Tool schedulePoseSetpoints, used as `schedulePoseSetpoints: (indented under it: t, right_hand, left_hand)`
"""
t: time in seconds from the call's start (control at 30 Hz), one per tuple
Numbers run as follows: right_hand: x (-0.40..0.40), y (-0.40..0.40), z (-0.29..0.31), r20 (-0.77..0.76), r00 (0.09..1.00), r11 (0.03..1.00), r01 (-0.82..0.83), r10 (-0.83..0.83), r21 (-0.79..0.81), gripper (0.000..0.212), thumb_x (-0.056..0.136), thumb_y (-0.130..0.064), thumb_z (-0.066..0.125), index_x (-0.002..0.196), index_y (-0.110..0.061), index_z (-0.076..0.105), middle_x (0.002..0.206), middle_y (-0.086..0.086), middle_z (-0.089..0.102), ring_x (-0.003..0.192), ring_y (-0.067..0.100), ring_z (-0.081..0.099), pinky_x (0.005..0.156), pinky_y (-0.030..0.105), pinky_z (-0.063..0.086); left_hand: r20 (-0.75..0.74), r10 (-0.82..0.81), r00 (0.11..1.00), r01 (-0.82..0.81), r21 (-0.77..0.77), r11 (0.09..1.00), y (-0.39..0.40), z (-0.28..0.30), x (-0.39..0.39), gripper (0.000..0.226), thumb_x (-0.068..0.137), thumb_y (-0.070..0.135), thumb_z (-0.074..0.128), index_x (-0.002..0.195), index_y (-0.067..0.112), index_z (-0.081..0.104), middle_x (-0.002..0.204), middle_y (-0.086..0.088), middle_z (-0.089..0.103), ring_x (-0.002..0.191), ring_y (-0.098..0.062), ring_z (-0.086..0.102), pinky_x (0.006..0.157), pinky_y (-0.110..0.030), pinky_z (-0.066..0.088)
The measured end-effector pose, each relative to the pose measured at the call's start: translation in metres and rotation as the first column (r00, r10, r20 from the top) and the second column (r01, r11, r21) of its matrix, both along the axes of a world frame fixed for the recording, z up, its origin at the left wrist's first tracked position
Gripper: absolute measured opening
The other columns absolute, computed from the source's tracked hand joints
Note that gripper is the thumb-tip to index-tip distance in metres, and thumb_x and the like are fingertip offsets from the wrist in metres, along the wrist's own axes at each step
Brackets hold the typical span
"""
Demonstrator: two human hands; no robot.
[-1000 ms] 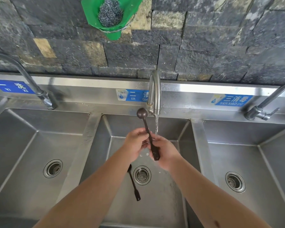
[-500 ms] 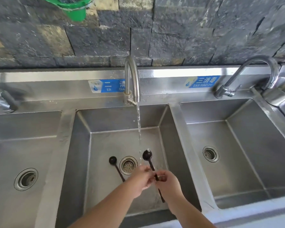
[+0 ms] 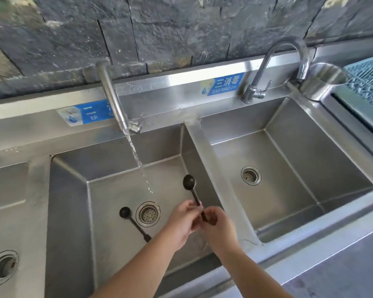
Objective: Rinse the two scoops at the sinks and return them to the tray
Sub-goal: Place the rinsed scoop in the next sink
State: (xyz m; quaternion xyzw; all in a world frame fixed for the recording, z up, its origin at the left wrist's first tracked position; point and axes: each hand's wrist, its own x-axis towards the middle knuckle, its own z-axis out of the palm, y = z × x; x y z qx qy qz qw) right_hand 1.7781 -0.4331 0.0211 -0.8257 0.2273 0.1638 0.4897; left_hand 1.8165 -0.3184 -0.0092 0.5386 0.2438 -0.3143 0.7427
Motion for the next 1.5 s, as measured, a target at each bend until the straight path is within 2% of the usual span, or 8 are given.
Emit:
schedulePoseSetpoints:
  t: [0.33,0.53,0.63,0.73,0.87,0.97,1.2,1.5]
  right_hand:
    - [0.076,-0.163,-0.007,0.033,0.999,0.999,0.043,-0.043,0.014,0.01,0.088,-0.017,0.061,0.087,-0.026,0.066,0.078,-0.008,0.069,0.071,0.009,0.061,0.057,0.017,0.038]
    - [0.13,-0.261,-0.05,-0.108,0.989,0.994,0.09,-0.096,-0.059,0.022,0.088,-0.023,0.061,0.067,-0.03,0.064,0.061,-0.008,0.061,0.063,0.017,0.054,0.063,0.031,0.044]
    - [0.152,-0.29,-0.095,-0.227,0.964,0.99,0.123,-0.136,-0.07,0.023,0.078,-0.019,0.064,0.055,-0.023,0.064,0.056,-0.002,0.062,0.059,0.022,0.055,0.068,0.042,0.055]
    - [0.17,-0.308,-0.154,-0.352,0.931,0.994,0.077,-0.098,-0.073,0.023,0.074,-0.011,0.066,0.052,-0.017,0.062,0.057,0.003,0.06,0.063,0.026,0.062,0.072,0.045,0.059]
    - [0.182,-0.314,-0.205,-0.47,0.882,0.999,0.029,-0.037,-0.024,0.008,0.087,-0.009,0.062,0.085,-0.014,0.069,0.086,0.008,0.068,0.082,0.023,0.069,0.066,0.026,0.058]
    - [0.181,-0.313,-0.239,-0.494,0.869,0.997,-0.02,-0.022,-0.079,0.028,0.091,-0.024,0.059,0.114,-0.011,0.069,0.117,0.01,0.069,0.109,0.028,0.066,0.086,0.028,0.053]
    - [0.176,-0.305,-0.278,-0.594,0.802,0.995,0.009,-0.065,-0.096,0.027,0.088,-0.011,0.059,0.113,-0.005,0.069,0.108,0.013,0.072,0.099,0.023,0.07,0.051,0.021,0.045]
    - [0.172,-0.309,-0.247,-0.578,0.816,0.976,-0.118,-0.01,-0.184,0.032,0.088,-0.033,0.065,0.107,-0.009,0.074,0.106,0.012,0.072,0.106,0.028,0.067,0.088,0.029,0.054]
  left_hand:
    - [0.207,-0.179,0.962,0.122,0.262,0.957,-0.159,0.015,0.078,0.014,0.091,0.012,0.063,0.089,0.025,0.069,0.073,0.002,0.064,0.062,-0.014,0.058,0.066,-0.03,0.049]
    - [0.078,-0.355,0.932,0.307,0.356,0.883,-0.25,-0.032,0.113,0.018,0.094,0.007,0.056,0.09,0.02,0.068,0.068,-0.002,0.06,0.052,-0.013,0.048,0.049,-0.023,0.041]
    - [0.071,-0.52,0.851,0.408,0.531,0.742,-0.28,-0.077,0.126,0.022,0.092,0.008,0.054,0.087,0.017,0.073,0.06,-0.003,0.059,0.048,-0.016,0.052,0.051,-0.026,0.036]
    - [-0.036,-0.682,0.731,0.513,0.687,0.514,-0.299,-0.121,0.133,0.021,0.091,0.018,0.053,0.089,0.019,0.074,0.082,-0.009,0.071,0.082,-0.027,0.065,0.062,-0.028,0.035]
    - [-0.136,-0.67,0.73,0.568,0.666,0.484,-0.31,-0.176,0.135,0.024,0.091,0.016,0.057,0.105,0.019,0.077,0.098,-0.011,0.075,0.081,-0.019,0.062,0.058,-0.023,0.038]
    - [-0.208,-0.668,0.715,0.607,0.658,0.446,-0.311,-0.212,0.132,0.02,0.087,0.015,0.061,0.097,0.016,0.078,0.094,-0.015,0.075,0.085,-0.026,0.068,0.074,-0.033,0.05]
    - [-0.259,-0.688,0.678,0.606,0.727,0.323,-0.311,-0.252,0.127,0.018,0.079,0.02,0.064,0.087,0.013,0.079,0.083,-0.017,0.074,0.084,-0.034,0.069,0.071,-0.035,0.054]
    - [-0.229,-0.668,0.708,0.523,0.806,0.278,-0.304,-0.222,0.136,0.029,0.084,0.035,0.064,0.099,0.01,0.064,0.102,-0.014,0.068,0.101,-0.035,0.064,0.074,-0.035,0.047]
